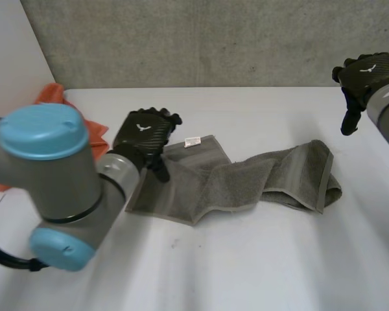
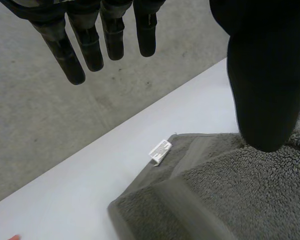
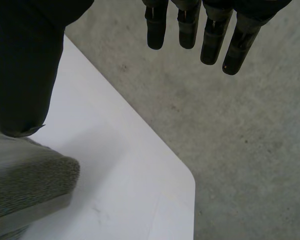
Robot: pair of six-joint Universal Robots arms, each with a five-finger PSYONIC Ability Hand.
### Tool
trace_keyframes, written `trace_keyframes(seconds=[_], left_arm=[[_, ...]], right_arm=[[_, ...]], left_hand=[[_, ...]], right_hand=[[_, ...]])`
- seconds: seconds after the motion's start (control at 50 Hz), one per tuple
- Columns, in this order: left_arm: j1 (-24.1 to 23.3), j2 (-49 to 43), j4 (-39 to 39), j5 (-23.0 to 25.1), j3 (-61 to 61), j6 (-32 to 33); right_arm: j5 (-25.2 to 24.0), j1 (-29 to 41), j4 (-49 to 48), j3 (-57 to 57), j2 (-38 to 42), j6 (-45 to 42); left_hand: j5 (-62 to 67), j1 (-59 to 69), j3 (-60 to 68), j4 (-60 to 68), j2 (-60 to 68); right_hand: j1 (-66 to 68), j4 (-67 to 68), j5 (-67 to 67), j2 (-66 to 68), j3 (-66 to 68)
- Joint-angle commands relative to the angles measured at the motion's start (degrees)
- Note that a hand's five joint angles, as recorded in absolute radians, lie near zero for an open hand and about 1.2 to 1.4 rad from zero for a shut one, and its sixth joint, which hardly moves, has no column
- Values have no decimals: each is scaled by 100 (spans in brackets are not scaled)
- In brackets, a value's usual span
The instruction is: Fold the laundry.
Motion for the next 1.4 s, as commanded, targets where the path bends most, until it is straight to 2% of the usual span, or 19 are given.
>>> trace_keyframes(seconds=[0.02, 0.12, 0.16, 0.24, 0.34, 0.6, 0.68, 0.72, 0.76, 0.82, 0.96, 1.12, 1.22, 1.4], left_arm=[[268, 749, 68, 70, -1014, 14], [839, 688, 131, 210, -1192, 399], [1049, 557, 122, 359, -1218, 758], [1244, 276, 113, 606, -1227, 1261], [1297, 134, 113, 659, -1227, 1332], [1226, 134, 131, 668, -1324, 1332], [1226, 134, 131, 659, -1341, 1332], [1226, 134, 131, 659, -1341, 1323], [1218, 143, 113, 659, -1341, 1297], [1191, 152, 104, 650, -1350, 1183], [963, 187, 87, 659, -1350, 639], [884, 152, -45, 641, -1350, 49], [813, 99, -63, 615, -1376, -22], [611, -156, -37, 597, -1289, -39]], right_arm=[[-554, 50, 206, 1499, -1229, -135], [-888, -11, 206, 2300, -1300, -65], [-967, -12, 75, 2581, -1265, 163], [-985, 24, -408, 2731, -687, 1102], [-1003, -11, -927, 2714, 35, 1868], [-985, 85, -1622, 2082, 1090, 2018], [-976, 164, -1605, 1774, 1336, 2018], [-959, 173, -1596, 1651, 1442, 2009], [-968, 191, -1613, 1581, 1407, 1992], [-959, 208, -1605, 1484, 1249, 1957], [-1090, 243, -1341, 1159, 160, 1913], [-1345, 278, -15, 394, -412, 1228], [-1354, 314, 530, 43, -719, 771], [-1328, 331, 549, 16, -1089, 779]], left_hand=[[30, -104, -28, -20, -25], [148, 14, 89, 97, 93], [182, 48, 123, 131, 127], [266, 132, 207, 215, 211], [266, 132, 207, 215, 211], [249, 115, 191, 198, 194], [249, 115, 191, 198, 194], [249, 115, 191, 198, 194], [249, 115, 191, 198, 194], [249, 115, 191, 198, 194], [215, 81, 157, 165, 161], [182, 48, 123, 131, 127], [182, 48, 123, 131, 127], [182, 48, 123, 131, 127]], right_hand=[[72, -114, -165, -28, -1], [292, 106, 56, 193, 219], [326, 140, 89, 226, 253], [677, 491, 441, 578, 604], [1419, 1233, 1182, 1319, 1346], [2630, 2443, 2393, 2530, 2556], [3688, 3501, 3451, 3588, 3614], [5699, 5512, 5462, 5599, 5626], [6843, 6657, 6606, 6743, 6770], [6847, 6661, 6610, 6747, 6774], [6847, 6661, 6610, 6747, 6774], [6847, 6661, 6610, 6747, 6774], [6847, 6661, 6610, 6747, 6774], [6847, 6661, 6610, 6747, 6774]])
